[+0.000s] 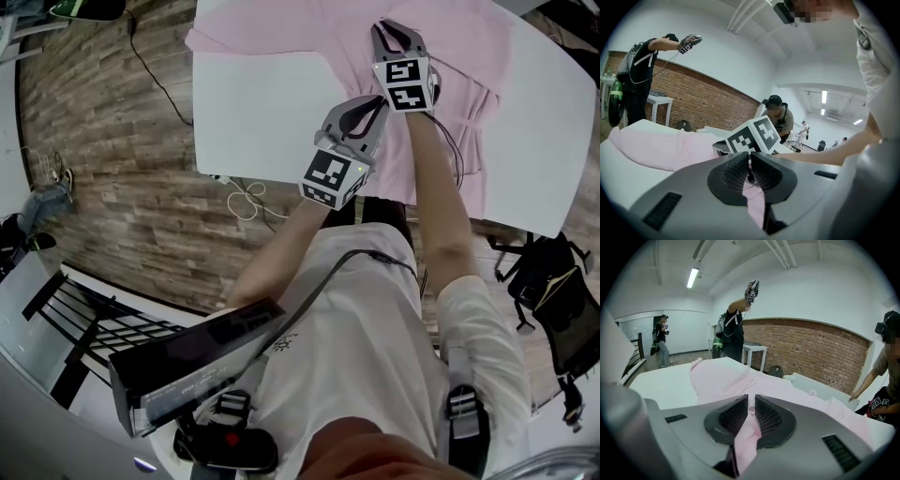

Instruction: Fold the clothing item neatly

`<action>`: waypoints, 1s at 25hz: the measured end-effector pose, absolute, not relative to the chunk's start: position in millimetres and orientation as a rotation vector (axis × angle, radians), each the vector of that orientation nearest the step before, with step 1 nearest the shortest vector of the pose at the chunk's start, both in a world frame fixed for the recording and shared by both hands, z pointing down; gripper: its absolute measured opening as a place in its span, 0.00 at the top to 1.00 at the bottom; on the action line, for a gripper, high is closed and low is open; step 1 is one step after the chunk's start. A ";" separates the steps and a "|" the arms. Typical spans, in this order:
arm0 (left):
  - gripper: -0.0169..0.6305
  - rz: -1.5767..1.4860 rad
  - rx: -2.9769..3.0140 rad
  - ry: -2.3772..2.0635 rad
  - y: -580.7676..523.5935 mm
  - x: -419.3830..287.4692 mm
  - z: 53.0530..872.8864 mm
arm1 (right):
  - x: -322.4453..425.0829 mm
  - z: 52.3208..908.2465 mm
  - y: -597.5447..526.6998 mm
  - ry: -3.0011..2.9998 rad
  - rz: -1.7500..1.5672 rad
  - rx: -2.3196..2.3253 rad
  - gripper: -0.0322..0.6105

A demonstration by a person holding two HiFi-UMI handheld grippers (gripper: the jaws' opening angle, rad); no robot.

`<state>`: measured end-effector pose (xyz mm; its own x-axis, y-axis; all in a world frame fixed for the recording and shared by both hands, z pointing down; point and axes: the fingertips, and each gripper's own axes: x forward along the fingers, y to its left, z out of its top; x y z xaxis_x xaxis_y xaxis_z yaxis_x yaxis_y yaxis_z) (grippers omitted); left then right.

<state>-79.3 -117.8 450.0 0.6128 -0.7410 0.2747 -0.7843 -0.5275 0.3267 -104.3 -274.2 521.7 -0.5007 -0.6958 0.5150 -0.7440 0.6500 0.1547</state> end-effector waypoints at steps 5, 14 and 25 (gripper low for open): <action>0.97 0.140 2.393 -1.255 -119.5 -94.3 451.9 | -114.8 531.2 -267.9 -2.330 0.129 1.064 0.88; 0.97 0.130 2.352 -1.307 -127.8 -110.8 457.5 | -127.8 555.9 -255.8 -2.329 0.165 0.928 0.87; 0.97 0.100 2.331 -1.331 -137.4 -118.2 453.9 | -111.0 546.2 -248.5 -2.383 0.278 0.882 0.70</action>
<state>-118.2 -137.4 453.9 0.5312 -0.7999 0.2792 -0.8326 -0.4317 0.3471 -111.0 -248.5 546.2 -0.6153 -0.5299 0.5837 -0.6500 0.7600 0.0047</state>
